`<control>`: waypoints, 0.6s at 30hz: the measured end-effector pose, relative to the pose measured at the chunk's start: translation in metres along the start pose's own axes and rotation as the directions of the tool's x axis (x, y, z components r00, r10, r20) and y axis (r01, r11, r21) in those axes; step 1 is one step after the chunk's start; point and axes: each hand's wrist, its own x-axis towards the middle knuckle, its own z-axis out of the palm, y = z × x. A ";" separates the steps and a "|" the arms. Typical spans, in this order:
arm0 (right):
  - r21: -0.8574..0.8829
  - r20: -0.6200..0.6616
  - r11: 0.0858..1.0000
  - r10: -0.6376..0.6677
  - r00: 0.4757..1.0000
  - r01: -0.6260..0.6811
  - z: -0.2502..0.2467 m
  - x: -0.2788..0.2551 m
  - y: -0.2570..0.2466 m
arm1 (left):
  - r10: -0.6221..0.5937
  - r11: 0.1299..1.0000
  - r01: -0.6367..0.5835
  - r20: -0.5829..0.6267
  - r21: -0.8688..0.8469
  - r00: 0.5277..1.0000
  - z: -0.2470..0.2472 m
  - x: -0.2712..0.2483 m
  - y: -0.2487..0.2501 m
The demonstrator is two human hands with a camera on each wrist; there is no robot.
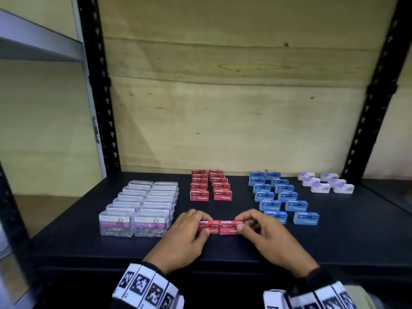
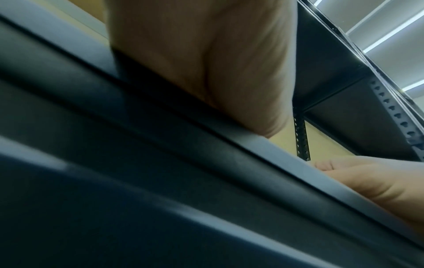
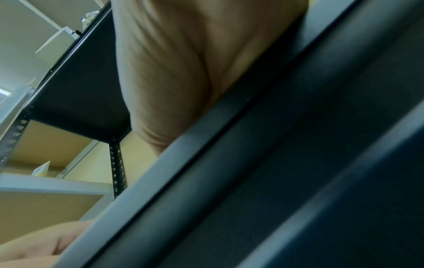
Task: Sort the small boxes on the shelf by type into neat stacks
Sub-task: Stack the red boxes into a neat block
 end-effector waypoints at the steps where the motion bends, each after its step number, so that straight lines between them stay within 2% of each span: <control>1: 0.008 -0.005 1.000 -0.005 1.000 0.005 0.001 0.000 0.001 | 0.003 1.000 -0.003 -0.002 -0.005 1.000 0.000 0.000 -0.001; 18: 0.009 0.049 0.999 -0.053 0.997 0.053 -0.005 -0.009 0.001 | 0.001 0.998 -0.001 -0.002 -0.062 1.000 -0.002 -0.011 0.000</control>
